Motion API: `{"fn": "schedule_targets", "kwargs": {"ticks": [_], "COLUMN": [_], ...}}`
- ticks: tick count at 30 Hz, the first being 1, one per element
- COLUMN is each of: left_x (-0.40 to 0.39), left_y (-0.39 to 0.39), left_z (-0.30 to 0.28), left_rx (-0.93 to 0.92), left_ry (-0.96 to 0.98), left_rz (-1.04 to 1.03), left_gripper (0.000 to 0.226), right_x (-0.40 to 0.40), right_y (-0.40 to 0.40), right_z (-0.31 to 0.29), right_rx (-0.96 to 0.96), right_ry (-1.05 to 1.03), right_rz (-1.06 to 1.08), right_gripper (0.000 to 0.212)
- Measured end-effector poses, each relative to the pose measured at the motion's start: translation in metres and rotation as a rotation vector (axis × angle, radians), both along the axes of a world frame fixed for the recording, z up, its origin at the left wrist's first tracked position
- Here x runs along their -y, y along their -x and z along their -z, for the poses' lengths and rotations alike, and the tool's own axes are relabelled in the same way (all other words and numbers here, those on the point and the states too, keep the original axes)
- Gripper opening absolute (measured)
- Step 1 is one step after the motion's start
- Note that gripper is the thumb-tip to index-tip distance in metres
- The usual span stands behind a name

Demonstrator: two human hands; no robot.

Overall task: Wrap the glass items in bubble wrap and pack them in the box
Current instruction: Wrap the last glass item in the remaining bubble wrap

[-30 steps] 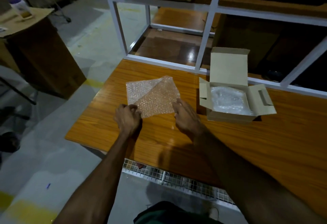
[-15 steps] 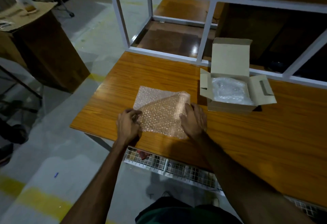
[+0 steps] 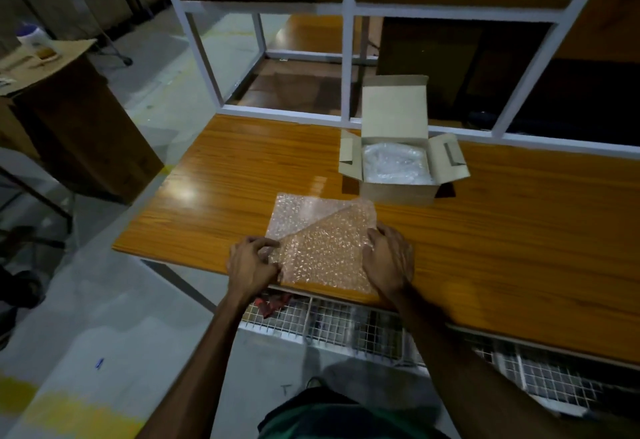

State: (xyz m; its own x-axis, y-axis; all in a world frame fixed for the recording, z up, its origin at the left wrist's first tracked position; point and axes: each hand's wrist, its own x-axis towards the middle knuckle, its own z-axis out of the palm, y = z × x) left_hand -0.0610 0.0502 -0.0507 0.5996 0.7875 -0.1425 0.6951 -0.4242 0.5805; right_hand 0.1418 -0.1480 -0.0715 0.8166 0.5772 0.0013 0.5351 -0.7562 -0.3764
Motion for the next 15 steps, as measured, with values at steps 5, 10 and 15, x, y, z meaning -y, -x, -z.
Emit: {"fn": "schedule_targets", "kwargs": {"ticks": [5, 10, 15], "left_x": [0.042, 0.090, 0.113], "left_y": [-0.024, -0.059, -0.084], "left_z": [0.012, 0.021, 0.008], "left_rx": [0.084, 0.180, 0.008], "left_ry": [0.018, -0.114, -0.031], "left_rz": [-0.021, -0.048, -0.181], "left_gripper": [0.027, 0.031, 0.047], "right_x": [0.063, 0.114, 0.136], "right_y": [-0.020, -0.034, -0.039], "right_z": [-0.005, -0.006, -0.006], "right_rx": [-0.002, -0.004, -0.029], "right_ry": [-0.009, 0.004, -0.029], "right_rz": [0.052, 0.048, 0.055], "right_gripper": [0.041, 0.042, 0.040]}}
